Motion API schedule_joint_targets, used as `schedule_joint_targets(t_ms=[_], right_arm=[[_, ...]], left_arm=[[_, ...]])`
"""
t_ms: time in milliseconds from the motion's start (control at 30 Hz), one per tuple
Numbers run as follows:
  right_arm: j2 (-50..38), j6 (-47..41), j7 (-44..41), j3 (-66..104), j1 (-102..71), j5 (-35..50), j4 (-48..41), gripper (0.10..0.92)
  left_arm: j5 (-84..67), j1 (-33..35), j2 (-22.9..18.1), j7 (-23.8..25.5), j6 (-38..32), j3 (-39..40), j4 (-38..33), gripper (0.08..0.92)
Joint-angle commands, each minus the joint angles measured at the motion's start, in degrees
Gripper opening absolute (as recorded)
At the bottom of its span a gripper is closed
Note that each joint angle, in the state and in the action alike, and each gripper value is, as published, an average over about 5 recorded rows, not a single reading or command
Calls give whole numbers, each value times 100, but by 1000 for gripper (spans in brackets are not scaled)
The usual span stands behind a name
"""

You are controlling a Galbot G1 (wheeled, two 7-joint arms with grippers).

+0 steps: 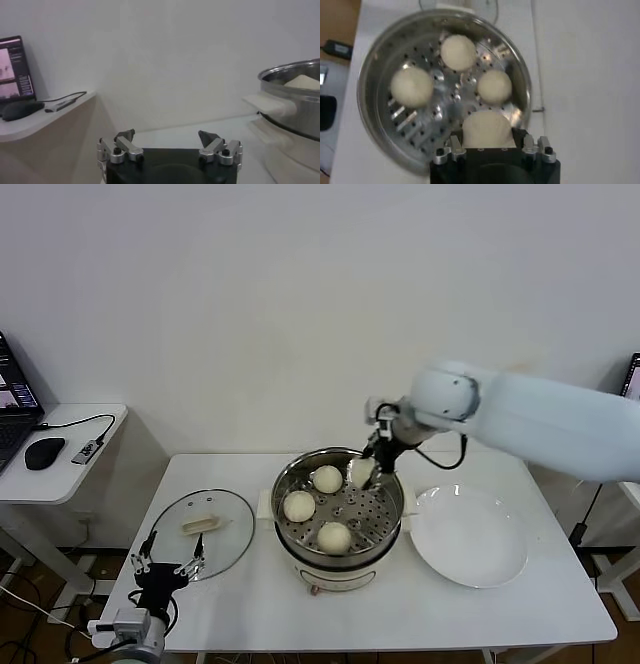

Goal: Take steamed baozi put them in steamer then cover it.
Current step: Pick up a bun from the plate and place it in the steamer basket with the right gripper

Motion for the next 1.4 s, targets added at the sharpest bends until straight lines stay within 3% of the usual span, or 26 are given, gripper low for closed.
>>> schedule_joint_targets(t_ms=[33,933,1200,1400], right_arm=[[506,-376,408,-178,-492,88,-325,619],[500,-376,444,69,-878,-207,-542,627],[208,-377,452,335,-579,-73,-52,798],[-521,-320,898,859,-637,-192,725,822]], left_arm=[[-3,15,-6,0,-3,-40,-20,823],[6,54,-73,-2,-48,-49,-50,823],[13,35,-72,-1,-52,-19,-47,823],[7,-21,-79,1,-49,25,-31,823]])
